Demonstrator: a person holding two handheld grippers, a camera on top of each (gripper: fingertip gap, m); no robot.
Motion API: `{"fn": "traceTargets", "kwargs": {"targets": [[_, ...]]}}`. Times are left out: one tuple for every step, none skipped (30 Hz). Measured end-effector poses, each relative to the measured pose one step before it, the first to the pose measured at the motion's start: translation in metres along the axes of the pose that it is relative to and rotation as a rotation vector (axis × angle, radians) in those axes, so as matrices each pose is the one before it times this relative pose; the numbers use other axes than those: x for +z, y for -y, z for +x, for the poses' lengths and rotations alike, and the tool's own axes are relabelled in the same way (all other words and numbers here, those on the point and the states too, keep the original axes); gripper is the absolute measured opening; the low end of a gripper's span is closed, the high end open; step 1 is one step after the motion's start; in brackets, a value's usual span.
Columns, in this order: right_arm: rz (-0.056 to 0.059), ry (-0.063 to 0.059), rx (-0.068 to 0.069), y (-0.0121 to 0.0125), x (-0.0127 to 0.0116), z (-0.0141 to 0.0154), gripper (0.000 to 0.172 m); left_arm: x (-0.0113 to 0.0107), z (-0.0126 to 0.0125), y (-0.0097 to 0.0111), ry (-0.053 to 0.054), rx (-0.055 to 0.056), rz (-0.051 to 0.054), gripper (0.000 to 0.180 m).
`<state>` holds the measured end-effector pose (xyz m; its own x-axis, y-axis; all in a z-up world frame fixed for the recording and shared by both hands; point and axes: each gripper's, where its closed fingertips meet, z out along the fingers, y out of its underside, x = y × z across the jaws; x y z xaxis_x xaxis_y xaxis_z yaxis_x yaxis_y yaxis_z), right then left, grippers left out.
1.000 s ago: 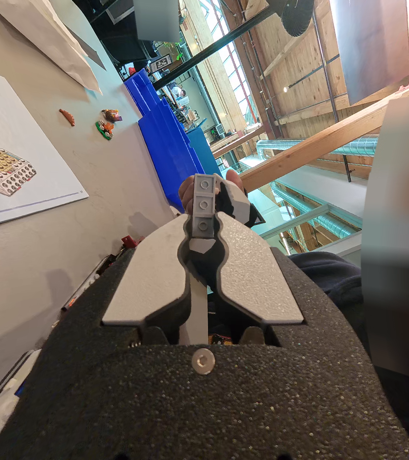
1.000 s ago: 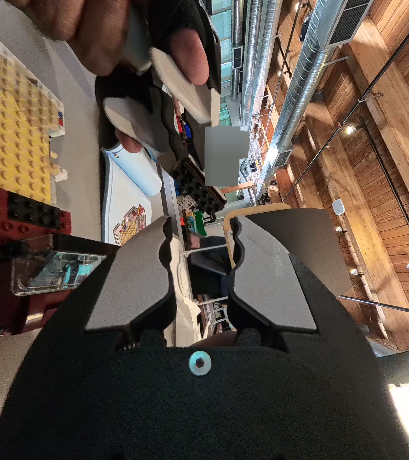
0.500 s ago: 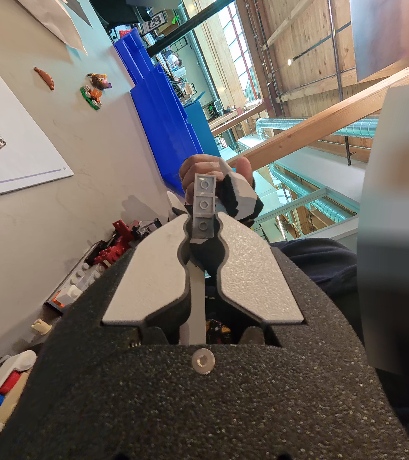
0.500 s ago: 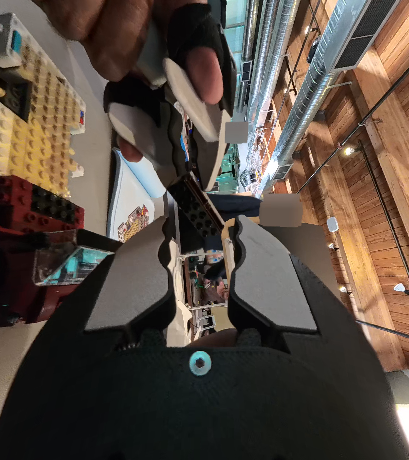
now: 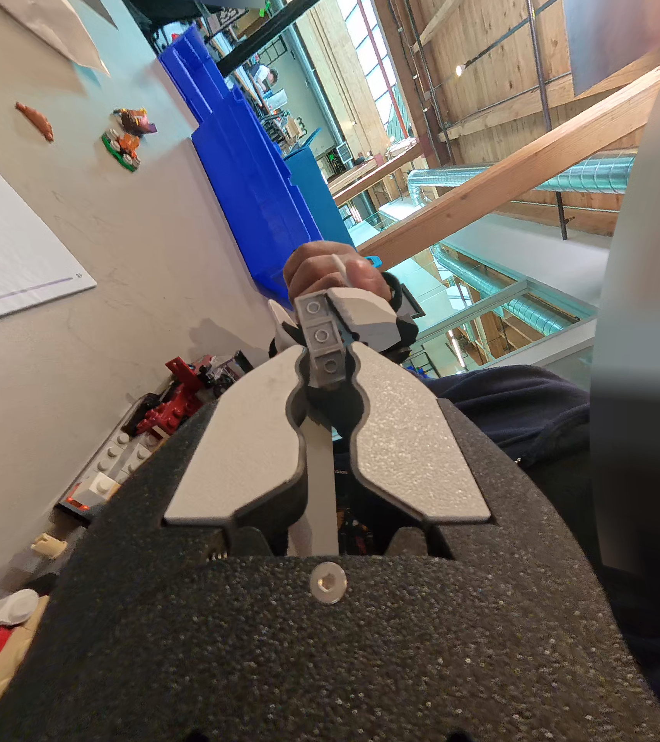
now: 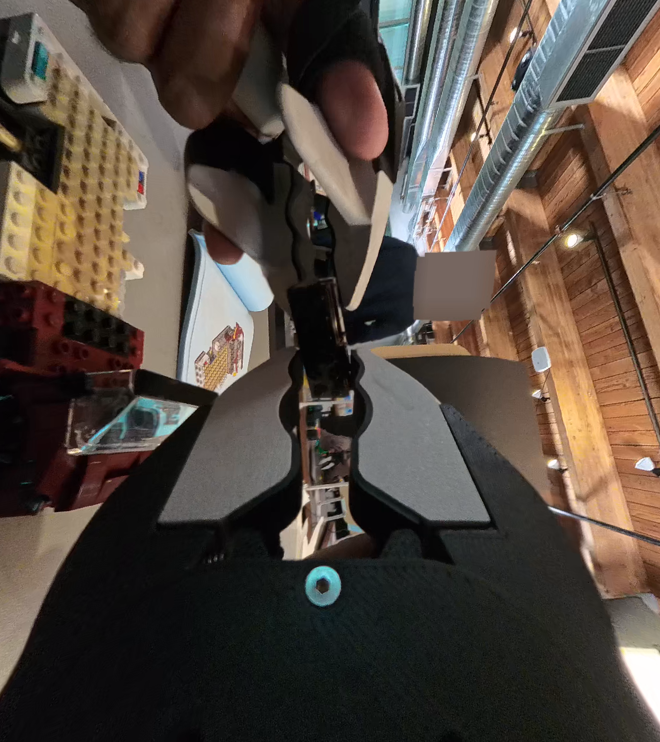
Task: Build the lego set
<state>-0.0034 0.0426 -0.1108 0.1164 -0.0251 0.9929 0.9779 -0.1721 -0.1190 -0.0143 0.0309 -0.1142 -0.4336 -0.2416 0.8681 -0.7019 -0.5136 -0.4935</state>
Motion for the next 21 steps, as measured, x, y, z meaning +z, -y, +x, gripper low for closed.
{"fn": "traceTargets", "kwargs": {"targets": [[-0.0183,0.0224,0.0238,-0.00145,0.00008,-0.00131,0.021,-0.00164,0.00138,0.00275,0.0051,0.0332,0.0082,0.017],[-0.0235,0.0277,0.0355,-0.00189,0.00037,-0.00202,0.021,-0.00232,0.00085,0.00376,0.0128,0.046,0.0137,0.018],[-0.028,0.0237,0.0412,-0.00222,0.00042,-0.00179,0.021,-0.0025,-0.00011,0.0039,0.0214,0.0545,0.0125,0.02],[-0.0299,0.014,0.0404,-0.00268,0.0005,-0.00086,0.021,-0.00226,-0.00011,0.00333,0.0198,0.0544,0.0079,0.022],[-0.0463,0.0181,0.0434,-0.00486,0.001,-0.00127,0.02,-0.00187,0.00146,0.00286,0.0061,0.0539,0.0075,0.023],[-0.0566,0.0182,0.0447,-0.00638,0.00132,-0.00113,0.021,-0.00153,0.00182,0.00245,0.0036,0.0543,0.0067,0.025],[-0.053,0.0223,0.0412,-0.00627,0.00094,-0.00154,0.02,-0.0014,0.0012,0.0017,0.0077,0.0629,0.0017,0.027],[-0.0519,0.0146,0.0451,-0.00607,0.00062,-0.00024,0.02,-0.00123,-0.00035,0.00071,0.0197,0.0739,-0.0039,0.028],[-0.0528,0.0122,0.0497,-0.00576,0.00045,0.00033,0.02,-0.00136,-0.00265,-0.00016,0.0361,0.0798,-0.007,0.028],[-0.04,0.0178,0.0441,-0.00337,-0.00037,-0.0007,0.02,-0.001,-0.00328,-0.00017,0.0396,0.0746,-0.0049,0.029],[-0.0235,0.0081,0.0431,-0.00081,-0.00104,-0.00021,0.019,-0.00027,-0.00065,-0.00049,0.0212,0.0633,-0.0038,0.03],[-0.0212,0.0067,0.0461,0.00009,-0.00123,-0.0003,0.018,0.00049,0.00149,-0.00132,0.0041,0.0474,-0.006,0.03],[-0.0157,0.0124,0.0446,0.00088,-0.00136,-0.00165,0.018,0.00116,0.0025,-0.00157,-0.0051,0.0319,-0.0069,0.031],[-0.0087,0.0125,0.0422,0.00188,-0.00131,-0.00214,0.018,0.00184,0.00298,-0.00178,-0.0089,0.0206,-0.0079,0.031],[-0.0036,0.011,0.0286,0.00226,-0.00111,-0.00265,0.018,0.00211,0.00224,-0.00185,-0.0048,0.0134,-0.0078,0.032],[-0.0018,0.0037,0.013,0.00205,-0.00094,-0.00252,0.018,0.0019,0.00104,-0.00172,0.0019,0.0087,-0.0053,0.032],[-0.0072,0.004,0.0105,0.00095,-0.00043,-0.00261,0.018,0.00165,0.00072,-0.001,0.0019,0.0059,-0.0008,0.032],[-0.0085,0.0096,0.0115,0.00022,0.00002,-0.00337,0.018,0.00101,0.00081,-0.00024,-0.0013,0.0024,0.0035,0.032],[-0.0014,0.0126,0.0103,0.0007,0.00009,-0.00385,0.018,0.00067,-0.00007,-0.00003,0.0009,-0.0034,0.0048,0.032],[-0.0036,0.0088,0.0131,0.00016,0.00031,-0.003,0.018,0.00039,-0.00058,-0.00029,0.0017,-0.008,0.0029,0.031],[-0.0051,0.0061,0.0102,-0.00015,0.00031,-0.0023,0.018,0.00017,-0.00012,-0.00041,-0.004,-0.0102,0.0017,0.031]]}}
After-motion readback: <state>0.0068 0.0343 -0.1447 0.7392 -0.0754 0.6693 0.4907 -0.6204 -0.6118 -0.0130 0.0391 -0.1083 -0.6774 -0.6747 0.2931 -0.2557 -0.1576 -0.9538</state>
